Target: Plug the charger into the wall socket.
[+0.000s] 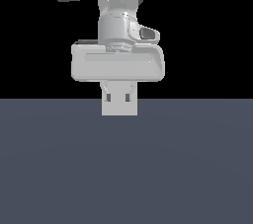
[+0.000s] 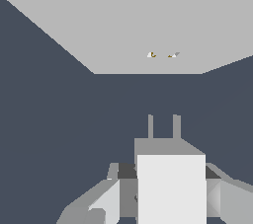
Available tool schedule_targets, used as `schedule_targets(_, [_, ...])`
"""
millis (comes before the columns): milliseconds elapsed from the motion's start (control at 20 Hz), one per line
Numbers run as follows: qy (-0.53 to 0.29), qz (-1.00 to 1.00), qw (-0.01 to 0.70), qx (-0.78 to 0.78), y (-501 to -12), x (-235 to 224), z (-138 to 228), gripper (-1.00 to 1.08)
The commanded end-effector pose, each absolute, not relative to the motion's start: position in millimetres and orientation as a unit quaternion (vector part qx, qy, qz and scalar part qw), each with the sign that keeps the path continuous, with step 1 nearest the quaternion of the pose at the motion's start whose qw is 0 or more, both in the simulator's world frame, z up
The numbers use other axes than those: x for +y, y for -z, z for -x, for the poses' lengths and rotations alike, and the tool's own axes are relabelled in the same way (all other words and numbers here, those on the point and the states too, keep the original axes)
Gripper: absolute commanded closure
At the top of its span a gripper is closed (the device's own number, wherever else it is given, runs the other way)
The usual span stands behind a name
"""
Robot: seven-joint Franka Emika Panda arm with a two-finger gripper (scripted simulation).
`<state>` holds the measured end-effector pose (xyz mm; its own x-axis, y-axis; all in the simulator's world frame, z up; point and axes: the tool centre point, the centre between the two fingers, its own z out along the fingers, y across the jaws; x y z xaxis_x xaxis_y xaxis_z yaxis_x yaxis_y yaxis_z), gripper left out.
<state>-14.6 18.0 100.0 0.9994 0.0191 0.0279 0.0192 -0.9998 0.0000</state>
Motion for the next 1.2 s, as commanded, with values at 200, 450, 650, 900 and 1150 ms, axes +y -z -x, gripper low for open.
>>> schedule_targets(200, [0.014, 1.0, 0.0, -0.01, -100, 18, 13, 1.08])
schedule_targets(450, [0.014, 1.0, 0.0, -0.01, -100, 18, 4, 1.08])
schedule_targets(650, [0.014, 1.0, 0.0, -0.01, -100, 19, -9, 1.08])
schedule_targets(900, [0.014, 1.0, 0.0, -0.01, -100, 19, -26, 1.08])
schedule_targets(1150, [0.014, 1.0, 0.0, -0.01, -100, 19, -34, 1.08])
